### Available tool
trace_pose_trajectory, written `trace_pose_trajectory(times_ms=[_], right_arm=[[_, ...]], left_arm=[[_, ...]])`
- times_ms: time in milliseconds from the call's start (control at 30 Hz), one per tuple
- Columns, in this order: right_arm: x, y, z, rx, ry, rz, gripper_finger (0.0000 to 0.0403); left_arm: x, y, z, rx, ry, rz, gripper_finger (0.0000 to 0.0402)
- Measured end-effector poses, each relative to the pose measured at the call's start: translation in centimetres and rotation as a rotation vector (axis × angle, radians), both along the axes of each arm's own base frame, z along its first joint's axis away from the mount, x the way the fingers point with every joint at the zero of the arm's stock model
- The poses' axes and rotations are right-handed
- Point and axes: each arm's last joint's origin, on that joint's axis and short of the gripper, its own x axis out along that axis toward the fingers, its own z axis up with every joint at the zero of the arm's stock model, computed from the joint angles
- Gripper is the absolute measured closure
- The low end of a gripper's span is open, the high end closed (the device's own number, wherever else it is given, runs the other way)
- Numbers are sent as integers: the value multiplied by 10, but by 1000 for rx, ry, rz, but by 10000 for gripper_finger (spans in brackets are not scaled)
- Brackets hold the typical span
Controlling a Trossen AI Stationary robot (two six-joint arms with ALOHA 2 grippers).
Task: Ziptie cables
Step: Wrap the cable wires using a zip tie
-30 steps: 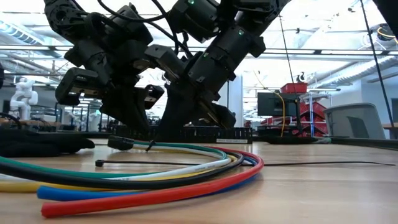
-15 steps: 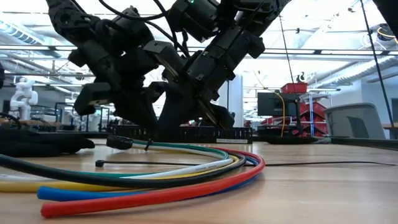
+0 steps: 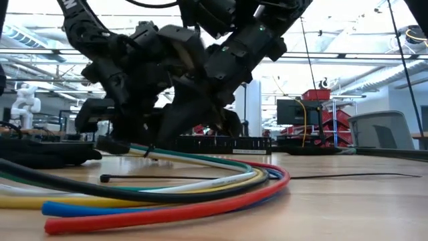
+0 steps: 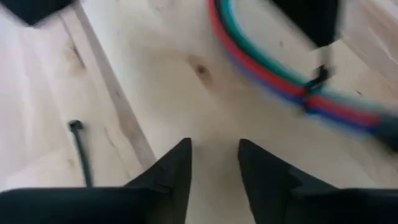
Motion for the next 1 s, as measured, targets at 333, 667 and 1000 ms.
trace_pose_trajectory(times_ms=[333, 667, 1000], right_arm=[[-9, 27, -3, -24, 26, 192, 403], [-9, 37, -1, -68, -20, 240, 403], [-6, 43, 5, -71, -95, 266, 403]], left_arm=[[4, -21, 18, -238, 25, -185, 248], [9, -52, 22, -249, -55, -289, 248], [19, -55, -2, -278, 22, -298, 248]])
